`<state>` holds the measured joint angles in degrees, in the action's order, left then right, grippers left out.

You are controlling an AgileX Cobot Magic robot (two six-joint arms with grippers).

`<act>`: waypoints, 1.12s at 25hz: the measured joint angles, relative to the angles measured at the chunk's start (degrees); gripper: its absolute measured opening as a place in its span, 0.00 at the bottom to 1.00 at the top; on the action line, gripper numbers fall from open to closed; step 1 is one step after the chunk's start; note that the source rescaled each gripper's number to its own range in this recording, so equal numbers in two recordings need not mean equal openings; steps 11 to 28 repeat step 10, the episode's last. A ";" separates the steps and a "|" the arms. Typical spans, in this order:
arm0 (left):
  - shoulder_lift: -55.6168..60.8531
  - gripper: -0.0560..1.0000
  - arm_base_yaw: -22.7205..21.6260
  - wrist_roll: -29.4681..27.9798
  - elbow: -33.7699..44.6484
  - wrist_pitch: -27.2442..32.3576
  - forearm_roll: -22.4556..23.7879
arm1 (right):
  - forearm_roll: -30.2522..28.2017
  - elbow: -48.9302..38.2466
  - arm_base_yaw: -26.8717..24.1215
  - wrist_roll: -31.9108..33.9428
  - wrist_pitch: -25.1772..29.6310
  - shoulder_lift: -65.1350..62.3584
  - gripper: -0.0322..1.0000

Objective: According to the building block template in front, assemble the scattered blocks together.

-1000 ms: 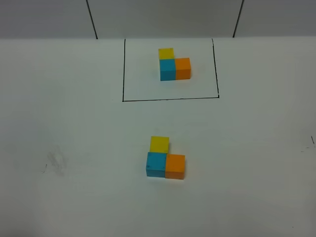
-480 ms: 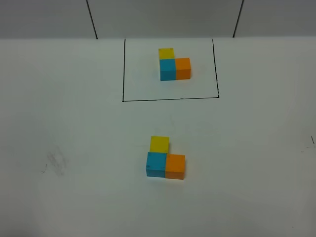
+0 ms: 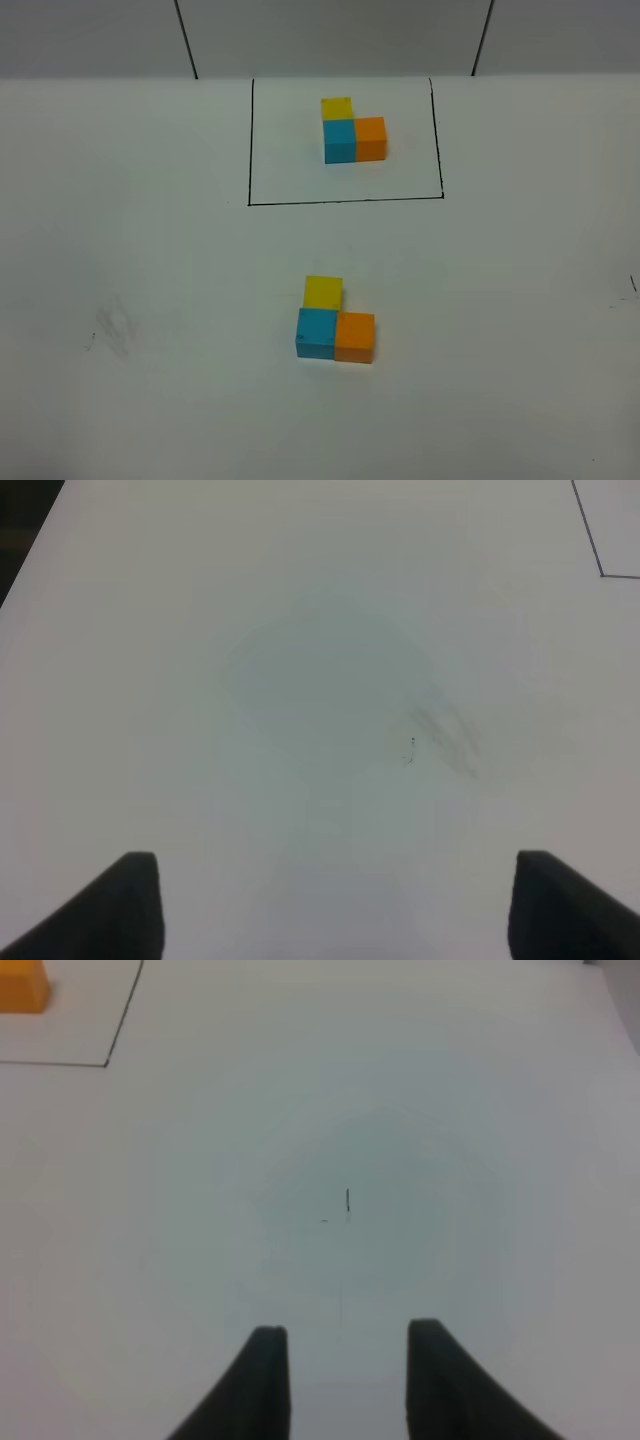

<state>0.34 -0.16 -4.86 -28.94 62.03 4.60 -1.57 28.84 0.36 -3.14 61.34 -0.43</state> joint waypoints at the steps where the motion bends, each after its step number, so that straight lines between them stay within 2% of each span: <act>1: 0.00 0.62 0.00 0.00 0.00 0.00 0.00 | 0.00 0.00 0.00 0.00 0.00 0.00 0.03; 28: 0.00 0.62 0.00 0.00 0.00 0.00 0.00 | 0.00 0.00 0.00 0.00 0.00 0.00 0.03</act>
